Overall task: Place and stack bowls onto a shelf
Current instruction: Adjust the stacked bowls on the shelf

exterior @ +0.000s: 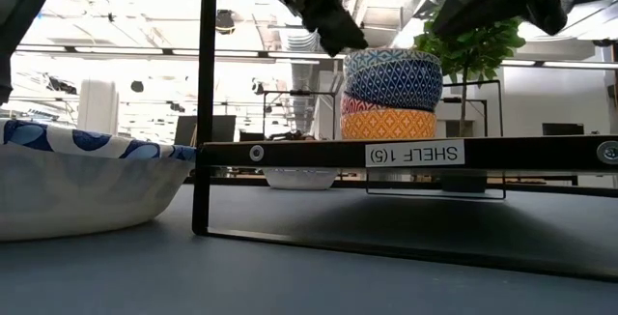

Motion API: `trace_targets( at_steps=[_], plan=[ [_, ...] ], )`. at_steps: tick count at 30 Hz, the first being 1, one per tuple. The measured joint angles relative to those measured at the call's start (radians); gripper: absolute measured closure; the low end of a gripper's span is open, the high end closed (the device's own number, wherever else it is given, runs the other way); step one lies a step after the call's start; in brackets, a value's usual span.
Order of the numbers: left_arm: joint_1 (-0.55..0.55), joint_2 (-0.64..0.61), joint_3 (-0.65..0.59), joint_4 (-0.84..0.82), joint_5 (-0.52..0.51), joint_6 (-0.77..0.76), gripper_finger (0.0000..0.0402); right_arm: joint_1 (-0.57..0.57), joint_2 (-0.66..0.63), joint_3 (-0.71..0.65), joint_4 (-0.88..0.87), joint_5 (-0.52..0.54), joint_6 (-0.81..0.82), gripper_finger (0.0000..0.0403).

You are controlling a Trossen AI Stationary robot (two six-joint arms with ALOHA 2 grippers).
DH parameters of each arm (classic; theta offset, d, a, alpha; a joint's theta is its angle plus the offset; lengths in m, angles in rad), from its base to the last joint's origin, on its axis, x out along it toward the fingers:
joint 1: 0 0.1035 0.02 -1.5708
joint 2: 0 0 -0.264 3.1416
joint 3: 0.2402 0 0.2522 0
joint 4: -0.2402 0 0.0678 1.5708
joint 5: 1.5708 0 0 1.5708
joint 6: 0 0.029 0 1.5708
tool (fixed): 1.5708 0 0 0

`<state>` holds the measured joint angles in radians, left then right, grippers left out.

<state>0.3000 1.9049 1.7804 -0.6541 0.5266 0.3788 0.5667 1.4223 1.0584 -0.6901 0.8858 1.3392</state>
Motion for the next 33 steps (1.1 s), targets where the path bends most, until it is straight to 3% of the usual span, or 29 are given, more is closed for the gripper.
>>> trace_targets(
  at_steps=[16, 33],
  plan=[
    [0.035, 0.0, -0.116, 0.163, 0.02, -0.018, 0.0304, -0.013, 0.006, 0.0, -0.047, -0.051, 0.026, 0.0323],
    [0.034, 0.013, -0.116, 0.158, 0.01, -0.007, 0.0304, -0.081, 0.034, 0.001, -0.077, -0.085, -0.002, 0.0323]
  ],
)
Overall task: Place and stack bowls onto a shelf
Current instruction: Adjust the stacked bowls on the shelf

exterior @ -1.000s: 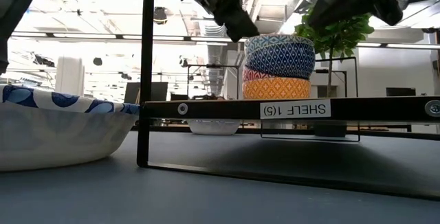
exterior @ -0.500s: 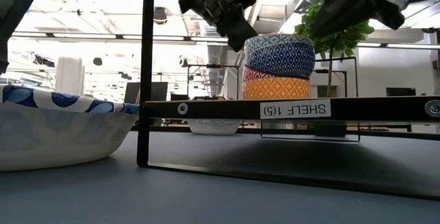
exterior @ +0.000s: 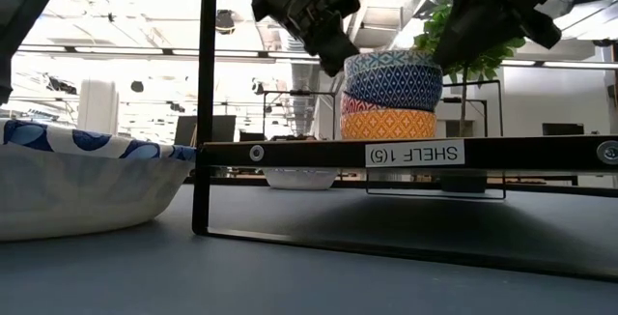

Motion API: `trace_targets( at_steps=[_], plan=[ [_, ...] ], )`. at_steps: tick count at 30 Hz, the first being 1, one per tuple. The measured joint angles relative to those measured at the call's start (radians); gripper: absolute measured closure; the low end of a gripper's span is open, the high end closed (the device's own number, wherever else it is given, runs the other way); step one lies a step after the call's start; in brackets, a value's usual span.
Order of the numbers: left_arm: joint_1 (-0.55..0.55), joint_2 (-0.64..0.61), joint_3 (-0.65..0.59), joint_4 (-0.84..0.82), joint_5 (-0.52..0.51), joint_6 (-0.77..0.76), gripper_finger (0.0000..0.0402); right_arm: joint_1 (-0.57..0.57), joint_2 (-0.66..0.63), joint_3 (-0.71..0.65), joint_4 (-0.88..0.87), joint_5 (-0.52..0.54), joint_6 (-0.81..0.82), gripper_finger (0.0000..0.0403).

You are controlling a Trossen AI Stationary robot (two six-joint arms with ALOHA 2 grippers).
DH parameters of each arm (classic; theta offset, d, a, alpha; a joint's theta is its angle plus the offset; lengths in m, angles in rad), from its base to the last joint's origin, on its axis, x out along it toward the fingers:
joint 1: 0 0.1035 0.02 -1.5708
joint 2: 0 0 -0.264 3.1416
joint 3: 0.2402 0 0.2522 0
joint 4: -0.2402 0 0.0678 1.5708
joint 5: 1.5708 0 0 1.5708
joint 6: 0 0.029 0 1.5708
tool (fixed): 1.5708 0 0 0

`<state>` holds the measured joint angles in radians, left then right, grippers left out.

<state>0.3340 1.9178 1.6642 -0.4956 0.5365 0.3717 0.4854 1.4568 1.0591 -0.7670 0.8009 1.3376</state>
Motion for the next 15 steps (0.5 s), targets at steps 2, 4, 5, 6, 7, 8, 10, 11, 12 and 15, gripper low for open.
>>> trace_targets(
  at_steps=[2, 4, 5, 6, 7, 8, 10, 11, 12, 15],
  plan=[
    [0.0, 0.013, 0.0, -0.001, 0.001, 0.001, 0.0304, -0.007, 0.025, 0.0, 0.005, -0.009, 0.0, 0.0323],
    [0.0, 0.018, -0.001, -0.02, -0.01, 0.0, 0.0304, -0.011, 0.047, -0.003, 0.015, -0.021, -0.002, 0.0323],
    [0.0, 0.018, -0.001, -0.023, -0.013, 0.002, 0.0304, -0.011, 0.05, -0.002, 0.027, -0.021, -0.004, 0.0323],
    [0.0, 0.018, -0.001, -0.018, -0.015, 0.006, 0.0304, -0.011, 0.05, -0.002, 0.039, -0.021, -0.007, 0.0323],
    [0.0, 0.017, 0.0, -0.013, -0.019, 0.009, 0.0304, -0.01, 0.048, -0.001, 0.043, -0.021, -0.01, 0.0323],
    [0.0, 0.016, 0.0, -0.009, -0.021, 0.009, 0.0304, -0.011, 0.048, -0.001, 0.044, -0.021, -0.011, 0.0323],
    [0.0, 0.016, 0.0, -0.008, -0.023, 0.008, 0.0304, -0.01, 0.046, -0.001, 0.037, -0.019, -0.011, 0.0323],
    [0.0, 0.016, 0.0, -0.008, -0.024, 0.006, 0.0304, -0.01, 0.046, -0.001, 0.036, -0.019, -0.011, 0.0323],
    [0.001, 0.016, 0.0, -0.008, -0.025, 0.004, 0.0304, -0.011, 0.046, -0.001, 0.036, -0.018, -0.01, 0.0323],
    [0.001, 0.016, 0.0, -0.009, -0.024, 0.004, 0.0304, -0.019, 0.054, -0.001, 0.041, -0.022, -0.01, 0.0323]
  ],
)
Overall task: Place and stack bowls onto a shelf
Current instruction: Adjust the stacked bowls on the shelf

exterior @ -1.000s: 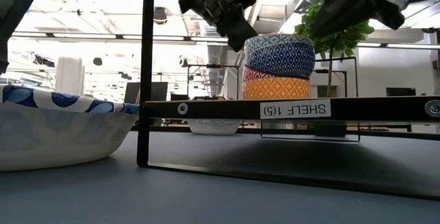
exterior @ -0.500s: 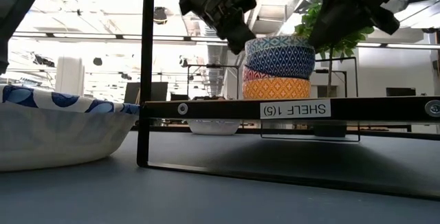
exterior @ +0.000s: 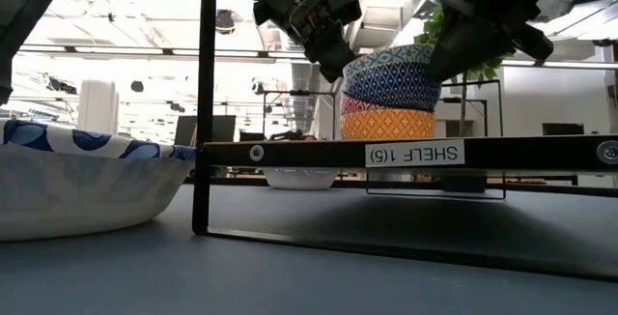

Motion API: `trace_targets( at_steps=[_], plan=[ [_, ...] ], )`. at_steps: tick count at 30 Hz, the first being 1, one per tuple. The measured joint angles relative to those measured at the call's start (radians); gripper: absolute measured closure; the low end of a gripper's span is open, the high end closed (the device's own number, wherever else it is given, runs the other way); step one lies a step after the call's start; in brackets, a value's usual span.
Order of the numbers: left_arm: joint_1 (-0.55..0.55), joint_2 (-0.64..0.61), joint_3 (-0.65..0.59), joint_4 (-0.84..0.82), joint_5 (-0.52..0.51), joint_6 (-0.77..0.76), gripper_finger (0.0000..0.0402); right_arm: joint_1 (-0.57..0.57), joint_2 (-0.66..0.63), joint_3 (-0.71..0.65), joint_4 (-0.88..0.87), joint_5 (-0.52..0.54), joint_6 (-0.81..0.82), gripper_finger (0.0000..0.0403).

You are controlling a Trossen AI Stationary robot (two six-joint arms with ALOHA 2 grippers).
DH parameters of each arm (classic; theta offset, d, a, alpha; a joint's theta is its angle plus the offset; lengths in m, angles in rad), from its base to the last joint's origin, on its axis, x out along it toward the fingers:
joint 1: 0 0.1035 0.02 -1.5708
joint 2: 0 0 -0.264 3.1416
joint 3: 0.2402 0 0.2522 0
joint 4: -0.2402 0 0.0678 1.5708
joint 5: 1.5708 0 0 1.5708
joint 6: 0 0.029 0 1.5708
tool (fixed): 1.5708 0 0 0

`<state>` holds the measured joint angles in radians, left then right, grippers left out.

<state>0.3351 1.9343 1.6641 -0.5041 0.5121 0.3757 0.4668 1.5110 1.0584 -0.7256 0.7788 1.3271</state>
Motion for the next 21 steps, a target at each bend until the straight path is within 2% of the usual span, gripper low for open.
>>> trace_targets(
  at_steps=[14, 21],
  plan=[
    [0.005, -0.007, 0.0, -0.02, -0.011, -0.019, 0.0304, -0.005, 0.016, 0.0, -0.002, -0.022, -0.001, 0.0323],
    [0.046, -0.121, 0.001, -0.163, -0.027, 0.004, 0.0304, 0.011, 0.003, 0.0, 0.001, -0.02, -0.002, 0.0323]
  ],
)
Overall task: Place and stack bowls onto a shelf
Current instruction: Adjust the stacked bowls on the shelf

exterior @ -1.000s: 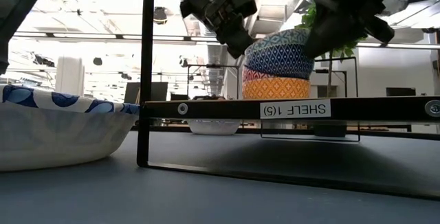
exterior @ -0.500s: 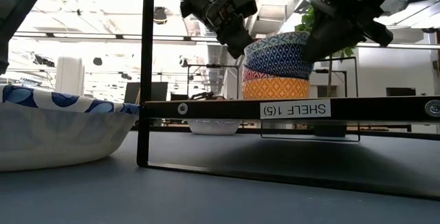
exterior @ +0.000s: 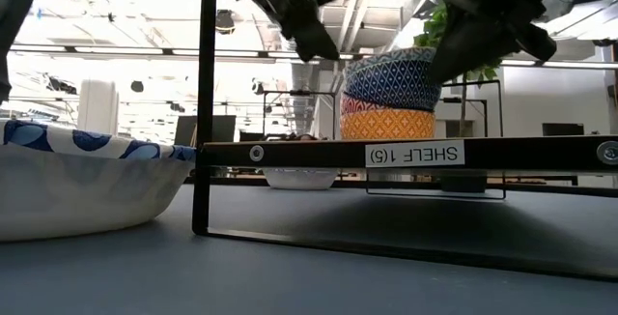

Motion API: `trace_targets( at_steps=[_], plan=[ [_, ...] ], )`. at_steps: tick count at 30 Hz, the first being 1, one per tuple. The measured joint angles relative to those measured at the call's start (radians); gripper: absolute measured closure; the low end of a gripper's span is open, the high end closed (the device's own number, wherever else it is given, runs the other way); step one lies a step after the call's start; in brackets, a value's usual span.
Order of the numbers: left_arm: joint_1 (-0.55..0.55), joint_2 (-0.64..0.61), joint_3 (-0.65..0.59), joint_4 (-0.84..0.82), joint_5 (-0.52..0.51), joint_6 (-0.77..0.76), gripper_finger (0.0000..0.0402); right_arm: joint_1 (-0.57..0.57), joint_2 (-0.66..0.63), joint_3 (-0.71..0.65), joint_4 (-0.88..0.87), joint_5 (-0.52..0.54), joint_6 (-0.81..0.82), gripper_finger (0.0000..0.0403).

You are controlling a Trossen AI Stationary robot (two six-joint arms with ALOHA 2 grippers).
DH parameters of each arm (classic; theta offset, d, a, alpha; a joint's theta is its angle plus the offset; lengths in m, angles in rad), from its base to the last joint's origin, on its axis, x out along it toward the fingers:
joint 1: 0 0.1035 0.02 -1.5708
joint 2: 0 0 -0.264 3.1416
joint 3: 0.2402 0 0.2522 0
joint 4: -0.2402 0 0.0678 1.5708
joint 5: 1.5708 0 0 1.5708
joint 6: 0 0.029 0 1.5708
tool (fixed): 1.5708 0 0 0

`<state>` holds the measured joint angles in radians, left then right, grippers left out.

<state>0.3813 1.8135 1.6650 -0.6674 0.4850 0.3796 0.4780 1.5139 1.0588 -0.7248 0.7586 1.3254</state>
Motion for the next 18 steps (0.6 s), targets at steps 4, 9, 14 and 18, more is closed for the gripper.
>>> trace_targets(
  at_steps=[4, 9, 14, 18],
  plan=[
    [0.04, -0.058, -0.017, -0.047, 0.067, -0.006, 0.0304, 0.013, -0.01, 0.002, 0.009, -0.001, 0.002, 0.0323],
    [0.094, -0.062, -0.164, 0.05, 0.203, -0.053, 0.0304, 0.026, -0.01, 0.021, 0.013, 0.003, 0.007, 0.0323],
    [0.131, -0.062, -0.352, 0.424, 0.213, -0.211, 0.0304, 0.033, -0.01, 0.03, 0.017, -0.004, 0.01, 0.0323],
    [0.137, -0.062, -0.41, 0.574, 0.242, -0.243, 0.0304, 0.032, -0.01, 0.031, 0.022, -0.021, 0.012, 0.0323]
  ],
)
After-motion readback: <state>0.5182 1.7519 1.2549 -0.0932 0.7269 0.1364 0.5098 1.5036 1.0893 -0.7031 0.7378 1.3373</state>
